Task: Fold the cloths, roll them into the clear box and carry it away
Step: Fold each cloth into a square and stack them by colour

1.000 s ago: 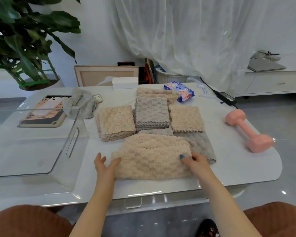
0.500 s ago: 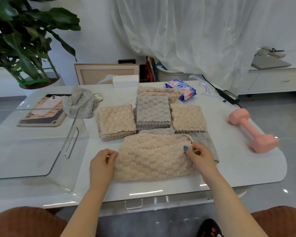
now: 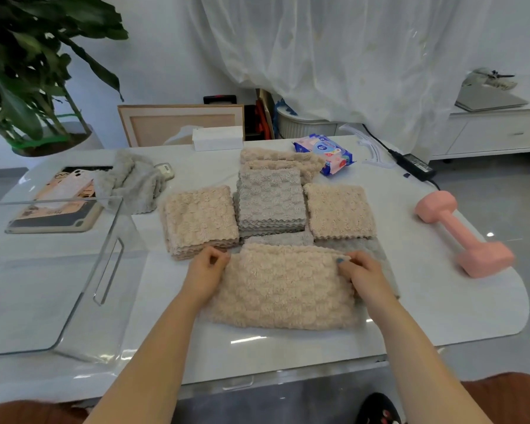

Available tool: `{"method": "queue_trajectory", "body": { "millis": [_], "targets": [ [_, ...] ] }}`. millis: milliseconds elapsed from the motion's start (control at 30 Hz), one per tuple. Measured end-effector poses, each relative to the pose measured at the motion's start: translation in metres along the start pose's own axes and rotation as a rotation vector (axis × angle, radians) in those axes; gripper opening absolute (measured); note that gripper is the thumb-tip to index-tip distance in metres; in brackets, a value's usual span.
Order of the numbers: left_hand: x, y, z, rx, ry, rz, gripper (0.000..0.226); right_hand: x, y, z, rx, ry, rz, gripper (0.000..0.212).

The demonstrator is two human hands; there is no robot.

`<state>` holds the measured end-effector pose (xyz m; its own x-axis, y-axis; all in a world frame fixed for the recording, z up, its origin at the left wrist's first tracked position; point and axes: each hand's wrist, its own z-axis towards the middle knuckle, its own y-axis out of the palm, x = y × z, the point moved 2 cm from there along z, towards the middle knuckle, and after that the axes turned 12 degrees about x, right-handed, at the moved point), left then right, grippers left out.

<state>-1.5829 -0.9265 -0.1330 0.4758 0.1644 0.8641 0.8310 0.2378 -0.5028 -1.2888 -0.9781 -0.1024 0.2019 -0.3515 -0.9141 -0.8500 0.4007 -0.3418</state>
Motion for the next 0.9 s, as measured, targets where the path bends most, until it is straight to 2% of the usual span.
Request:
{"method": "queue_trajectory", "body": {
  "millis": [133, 300, 467, 600, 767, 900],
  "targets": [
    [-0.001, 0.002, 0.005, -0.035, -0.001, -0.056, 0.015, 0.004, 0.001, 0.010, -0.026, -0.051, -0.041, 0.011],
    [-0.004, 0.017, 0.006, -0.127, 0.017, 0.015, 0.017, 0.001, -0.001, 0.013, -0.092, 0.048, 0.078, 0.019],
    [0.003, 0.028, 0.007, -0.006, 0.109, 0.194, 0.016, -0.001, -0.003, 0.013, 0.009, 0.066, 0.255, 0.019],
    [0.008, 0.037, 0.004, 0.099, 0.173, 0.342, 0.012, 0.002, 0.000, 0.004, 0.075, -0.030, 0.208, 0.020],
    [0.011, 0.040, 0.004, 0.089, 0.189, 0.414, 0.023, 0.007, 0.002, 0.000, 0.051, -0.045, 0.161, 0.016],
    [0.009, 0.041, 0.004, 0.100, 0.260, 0.508, 0.030, 0.005, -0.002, 0.000, -0.004, -0.068, 0.087, 0.025]
  ]
}}
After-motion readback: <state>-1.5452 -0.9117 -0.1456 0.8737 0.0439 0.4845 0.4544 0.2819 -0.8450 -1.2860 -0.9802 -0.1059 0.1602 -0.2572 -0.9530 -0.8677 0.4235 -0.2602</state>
